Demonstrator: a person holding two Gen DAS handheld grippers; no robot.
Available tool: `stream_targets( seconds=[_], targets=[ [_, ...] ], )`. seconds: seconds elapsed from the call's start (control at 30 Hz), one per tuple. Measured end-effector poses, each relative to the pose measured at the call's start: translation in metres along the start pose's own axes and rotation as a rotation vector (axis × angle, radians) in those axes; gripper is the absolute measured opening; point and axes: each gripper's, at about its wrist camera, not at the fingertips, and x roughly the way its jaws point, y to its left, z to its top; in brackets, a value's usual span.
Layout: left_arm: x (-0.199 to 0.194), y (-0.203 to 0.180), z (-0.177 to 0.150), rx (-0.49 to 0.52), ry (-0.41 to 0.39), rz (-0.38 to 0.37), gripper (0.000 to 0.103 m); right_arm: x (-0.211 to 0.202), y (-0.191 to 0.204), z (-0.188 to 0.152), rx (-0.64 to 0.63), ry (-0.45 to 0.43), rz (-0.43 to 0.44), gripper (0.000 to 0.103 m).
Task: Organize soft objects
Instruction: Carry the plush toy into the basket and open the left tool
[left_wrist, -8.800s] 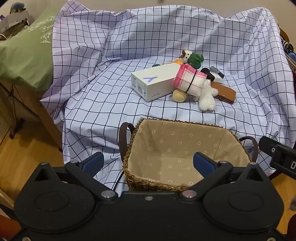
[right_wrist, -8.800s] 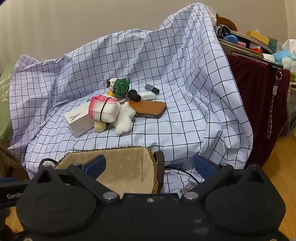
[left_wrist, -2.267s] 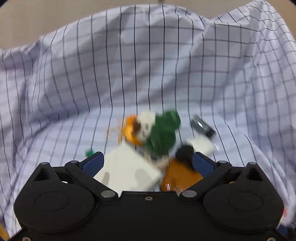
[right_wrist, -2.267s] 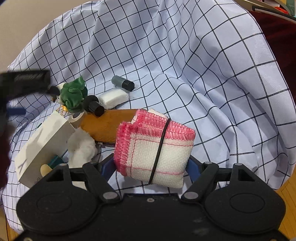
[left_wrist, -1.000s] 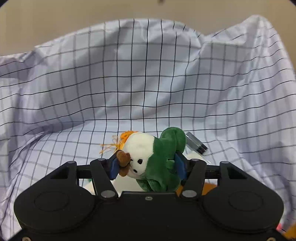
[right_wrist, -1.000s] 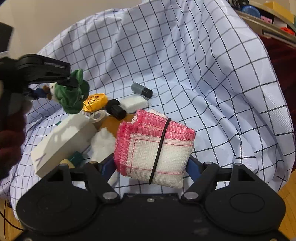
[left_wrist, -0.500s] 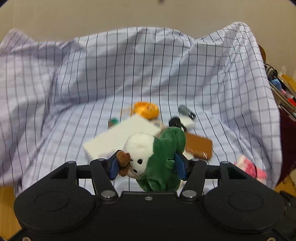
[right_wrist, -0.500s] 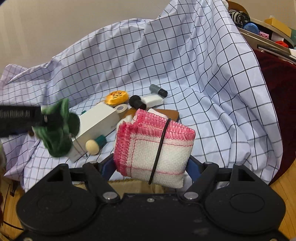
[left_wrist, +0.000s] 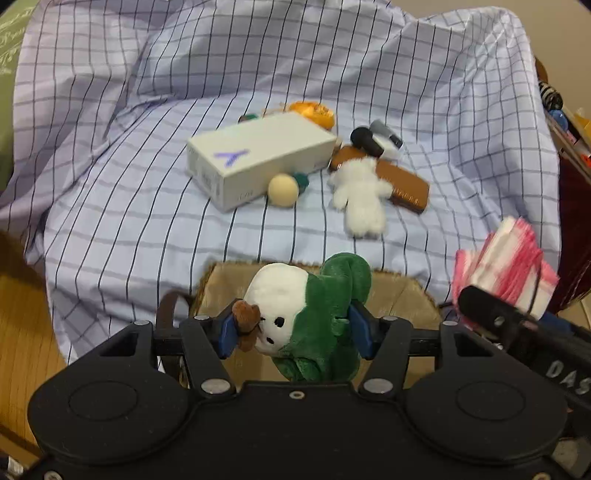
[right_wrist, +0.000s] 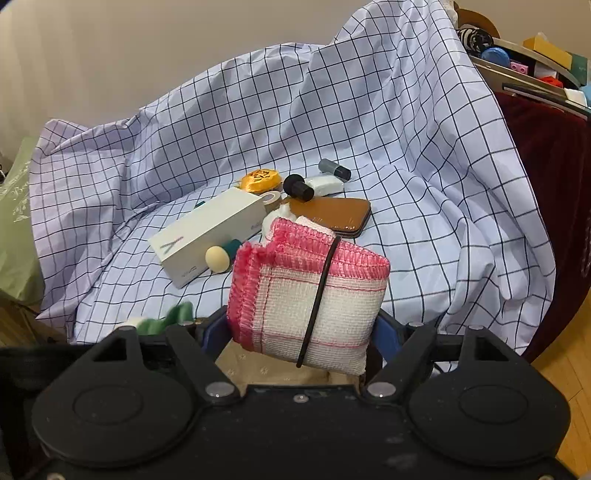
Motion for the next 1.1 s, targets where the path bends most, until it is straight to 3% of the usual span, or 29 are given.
stream_targets(
  seconds=[0.53, 1.1],
  targets=[
    [-0.013, -0.002, -0.040, -0.015, -0.021, 0.058, 0.056, -0.026, 0.009, -0.026, -0.072, 0.005, 0.025, 0.078],
    [-0.016, 0.001, -0.055, -0.016, -0.032, 0.111, 0.057, -0.017, 0.009, -0.030, -0.088, 0.067, 0.001, 0.078]
  ],
)
